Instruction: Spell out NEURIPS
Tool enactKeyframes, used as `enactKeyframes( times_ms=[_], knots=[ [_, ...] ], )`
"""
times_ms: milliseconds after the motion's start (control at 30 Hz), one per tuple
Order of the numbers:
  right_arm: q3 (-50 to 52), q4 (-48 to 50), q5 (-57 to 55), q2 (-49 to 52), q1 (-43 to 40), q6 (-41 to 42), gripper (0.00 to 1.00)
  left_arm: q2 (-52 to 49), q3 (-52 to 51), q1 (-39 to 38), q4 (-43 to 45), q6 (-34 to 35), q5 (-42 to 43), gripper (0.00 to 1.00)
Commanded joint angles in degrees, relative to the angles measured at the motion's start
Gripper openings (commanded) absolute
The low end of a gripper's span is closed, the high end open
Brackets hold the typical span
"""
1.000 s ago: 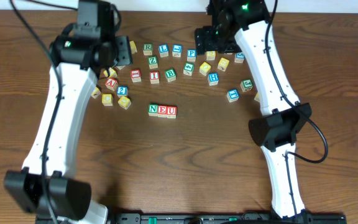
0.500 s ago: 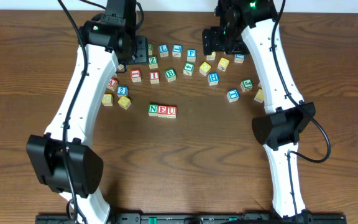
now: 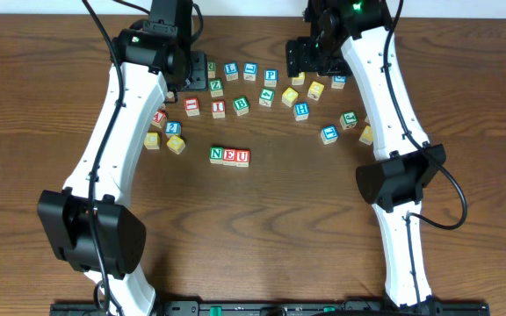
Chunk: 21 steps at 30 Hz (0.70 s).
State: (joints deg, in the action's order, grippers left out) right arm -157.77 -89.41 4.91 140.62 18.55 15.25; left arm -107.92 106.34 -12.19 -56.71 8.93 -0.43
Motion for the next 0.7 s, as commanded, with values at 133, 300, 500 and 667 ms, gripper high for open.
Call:
enactKeyframes(
  times_ms=[133, 300, 500, 667],
  knots=[
    [-0.57, 1.88, -0.46, -0.46, 1.68, 0.2, 0.85, 0.11, 1.36, 3.52, -0.22, -0.74, -3.26, 0.59],
    [0.63, 3.96, -0.46, -0.46, 2.19, 1.07, 0.84, 0.11, 1.36, 5.4, -0.28, -0.76, -3.23, 0.59],
    [1.2, 3.67, -0.52, -0.46, 2.01, 1.44, 0.83, 0.11, 1.36, 5.4, -0.35, -0.74, -3.23, 0.6],
    [1.2, 1.29, -4.11, -0.46, 1.09, 1.42, 0.84, 0.11, 1.36, 5.42, -0.92, -0.74, -3.23, 0.6]
  ],
)
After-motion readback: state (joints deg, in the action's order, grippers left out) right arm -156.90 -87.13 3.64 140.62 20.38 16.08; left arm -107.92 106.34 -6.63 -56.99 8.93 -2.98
